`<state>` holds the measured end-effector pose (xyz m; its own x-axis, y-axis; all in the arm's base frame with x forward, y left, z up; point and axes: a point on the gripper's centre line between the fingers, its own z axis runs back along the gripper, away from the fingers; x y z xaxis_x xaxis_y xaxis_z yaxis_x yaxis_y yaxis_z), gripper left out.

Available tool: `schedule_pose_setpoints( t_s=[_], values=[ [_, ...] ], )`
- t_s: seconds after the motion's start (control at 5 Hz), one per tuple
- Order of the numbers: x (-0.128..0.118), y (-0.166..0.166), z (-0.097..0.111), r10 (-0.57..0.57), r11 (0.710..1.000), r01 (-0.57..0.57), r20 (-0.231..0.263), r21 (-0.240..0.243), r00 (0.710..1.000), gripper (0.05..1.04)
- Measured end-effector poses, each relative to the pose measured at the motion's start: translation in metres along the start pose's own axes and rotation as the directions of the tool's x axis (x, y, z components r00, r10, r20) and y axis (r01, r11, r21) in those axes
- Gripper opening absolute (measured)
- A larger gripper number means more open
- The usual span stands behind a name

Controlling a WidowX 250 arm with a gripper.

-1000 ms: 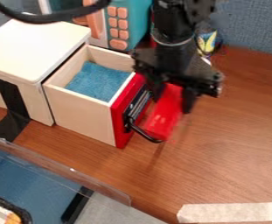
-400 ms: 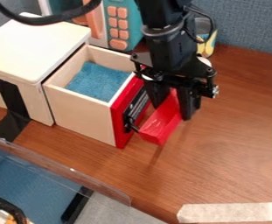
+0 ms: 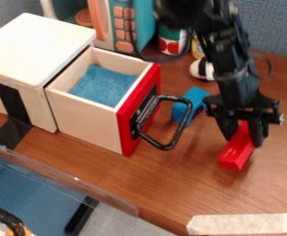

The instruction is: Take the red object out of the drawer and put it on the right side of the table

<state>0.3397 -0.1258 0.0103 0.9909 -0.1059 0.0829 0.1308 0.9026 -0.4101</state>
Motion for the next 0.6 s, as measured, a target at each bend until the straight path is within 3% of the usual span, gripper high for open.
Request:
schedule_pose_setpoints(
  t_s=[0.2,0.4,0.6],
  values=[
    [0.025,0.007,-0.010,-0.009,1.000,0.009,0.081,0.003,0.997,0.567],
    [0.038,0.006,-0.013,-0.019,1.000,0.018,0.114,0.010,0.993,0.638],
    [0.036,0.008,-0.015,-0.027,0.997,0.019,0.104,0.072,0.994,0.800]
  ],
)
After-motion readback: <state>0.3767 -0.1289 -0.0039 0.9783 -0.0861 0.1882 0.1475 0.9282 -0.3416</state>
